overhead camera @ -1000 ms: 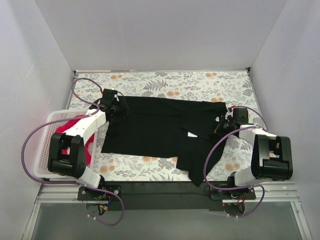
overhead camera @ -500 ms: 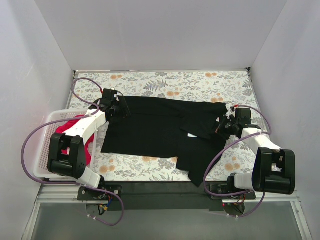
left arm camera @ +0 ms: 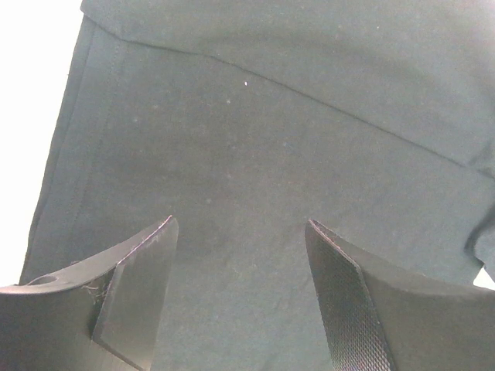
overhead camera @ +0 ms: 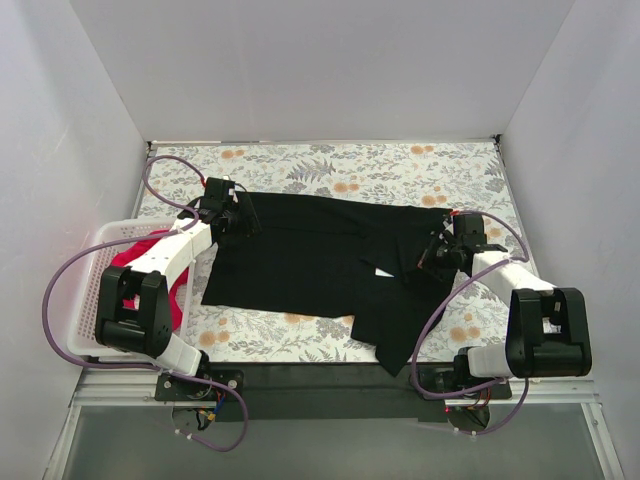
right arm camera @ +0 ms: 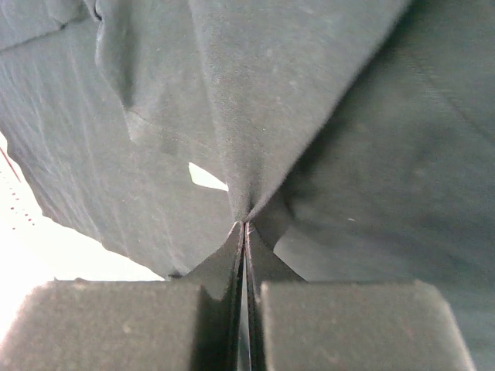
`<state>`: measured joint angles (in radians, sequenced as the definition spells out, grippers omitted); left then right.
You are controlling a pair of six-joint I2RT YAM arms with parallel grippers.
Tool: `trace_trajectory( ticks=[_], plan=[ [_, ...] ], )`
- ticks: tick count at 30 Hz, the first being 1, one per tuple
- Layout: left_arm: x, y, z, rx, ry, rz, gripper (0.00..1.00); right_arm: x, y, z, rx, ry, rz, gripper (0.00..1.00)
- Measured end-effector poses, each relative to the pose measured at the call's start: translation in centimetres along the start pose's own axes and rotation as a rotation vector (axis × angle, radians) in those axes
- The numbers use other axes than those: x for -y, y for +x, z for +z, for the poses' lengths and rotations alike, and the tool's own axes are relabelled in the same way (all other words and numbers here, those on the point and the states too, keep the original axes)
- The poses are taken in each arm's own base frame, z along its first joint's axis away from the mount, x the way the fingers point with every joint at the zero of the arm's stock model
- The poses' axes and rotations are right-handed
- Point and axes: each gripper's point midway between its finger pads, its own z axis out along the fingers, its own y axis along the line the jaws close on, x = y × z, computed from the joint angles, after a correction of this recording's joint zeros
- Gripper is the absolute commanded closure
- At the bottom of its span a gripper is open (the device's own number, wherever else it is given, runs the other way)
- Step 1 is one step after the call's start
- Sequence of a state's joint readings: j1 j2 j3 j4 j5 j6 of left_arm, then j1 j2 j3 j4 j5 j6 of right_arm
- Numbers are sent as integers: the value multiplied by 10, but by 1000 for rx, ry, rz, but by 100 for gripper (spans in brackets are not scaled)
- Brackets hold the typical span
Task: Fold and stack the t-shirts
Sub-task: Fold the tshirt
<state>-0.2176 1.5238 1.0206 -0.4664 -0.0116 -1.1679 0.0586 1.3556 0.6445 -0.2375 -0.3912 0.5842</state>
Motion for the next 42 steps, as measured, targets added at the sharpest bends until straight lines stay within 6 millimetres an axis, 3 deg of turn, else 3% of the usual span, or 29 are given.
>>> trace_trajectory(
  ticks=[6, 12, 18, 21, 25, 28, 30, 33, 37, 42],
  plan=[
    [0, 0, 0, 0, 0, 0, 34, -11, 6, 10, -37, 8, -14, 99],
    [0, 0, 0, 0, 0, 0, 34, -15, 6, 15, -45, 16, -16, 88],
    [0, 0, 0, -1, 0, 1, 34, -7, 12, 21, -75, 37, -12, 65],
    [0, 0, 0, -1, 0, 0, 34, -4, 14, 22, -79, 43, -38, 48],
    [0, 0, 0, -1, 0, 1, 34, -3, 11, 17, -79, 72, -118, 41],
    [0, 0, 0, -1, 0, 1, 34, -20, -1, 11, -47, 88, -240, 40],
    [0, 0, 0, -1, 0, 0, 34, -38, -8, 8, -15, 93, -342, 35],
    [0, 0, 0, -1, 0, 1, 34, -68, -14, 6, 38, 102, -512, 35],
    [0, 0, 0, -1, 0, 1, 34, -98, -8, 9, 68, 117, -702, 42],
    [0, 0, 0, -1, 0, 1, 34, -106, 12, 34, 28, 183, -895, 49]
  ],
)
